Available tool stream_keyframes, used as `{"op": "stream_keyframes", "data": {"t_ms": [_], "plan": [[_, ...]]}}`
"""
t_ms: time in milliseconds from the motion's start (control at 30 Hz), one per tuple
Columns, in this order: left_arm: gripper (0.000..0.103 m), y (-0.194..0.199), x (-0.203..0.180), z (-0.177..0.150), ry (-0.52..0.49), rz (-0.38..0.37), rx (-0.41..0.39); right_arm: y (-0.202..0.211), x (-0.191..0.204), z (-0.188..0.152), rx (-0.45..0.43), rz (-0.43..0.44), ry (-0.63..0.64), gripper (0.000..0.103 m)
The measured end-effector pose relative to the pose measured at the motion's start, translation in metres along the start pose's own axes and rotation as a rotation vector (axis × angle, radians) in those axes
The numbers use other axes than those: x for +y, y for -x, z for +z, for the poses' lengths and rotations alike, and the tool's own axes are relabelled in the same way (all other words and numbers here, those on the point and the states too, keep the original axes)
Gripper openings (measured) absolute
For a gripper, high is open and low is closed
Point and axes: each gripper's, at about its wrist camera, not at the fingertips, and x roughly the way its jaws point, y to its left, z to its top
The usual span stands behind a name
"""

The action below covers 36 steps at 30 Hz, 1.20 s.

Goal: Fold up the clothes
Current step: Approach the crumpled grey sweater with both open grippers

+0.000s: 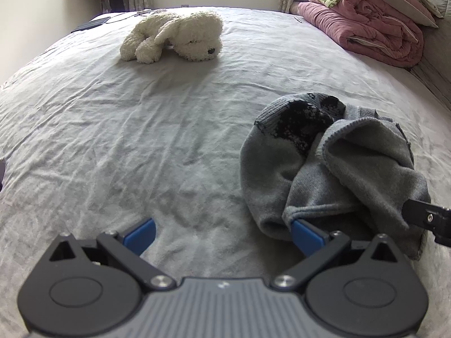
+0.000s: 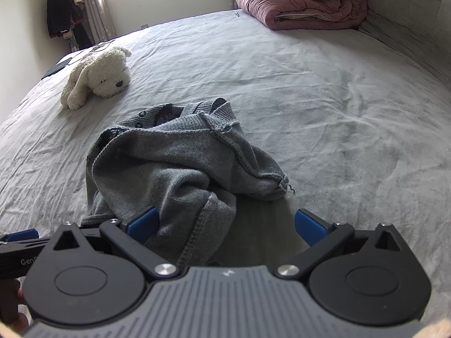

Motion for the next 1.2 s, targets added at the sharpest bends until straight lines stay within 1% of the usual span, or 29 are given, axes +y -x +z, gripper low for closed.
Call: {"op": "stream_keyframes", "data": {"t_ms": [200,433,667,800,967,1067,1133,1167,1200], "plan": [[0.103,-0.002,0.001,0.001,-0.006,-0.009,0.015,0.001,0.002,0.0,-0.006,0.008,0.018,0.103],[0.103,-0.003,0.003,0.001,-0.005,-0.03,0.022,-0.006,-0.001,0.0,0.019,0.019,-0.007,0.103],[0.103,-0.001,0.001,0.003,-0.004,-0.029,0.01,-0.006,0.001,0.0,0.016,0.027,-0.001,0.103],[0.103,-0.001,0.001,0.005,0.007,-0.038,0.008,-0.005,0.003,0.002,0.0,0.042,0.009,0.103],[0.103,-0.002,0.004,0.005,0.004,-0.077,-0.004,-0.009,0.01,0.003,-0.003,0.053,0.038,0.103],[0.103,-0.007,0.007,0.001,-0.007,-0.107,-0.024,-0.016,0.009,0.0,0.01,0.093,0.025,0.103],[0.103,-0.014,0.007,-0.001,-0.013,-0.119,-0.007,-0.024,0.008,-0.002,0.03,0.111,0.021,0.103],[0.103,-0.018,0.007,-0.001,-0.022,-0.14,0.003,-0.028,0.009,-0.002,0.042,0.112,0.027,0.103],[0.103,-0.021,0.007,-0.002,-0.021,-0.143,0.01,-0.032,0.01,-0.003,0.051,0.11,0.036,0.103]]}}
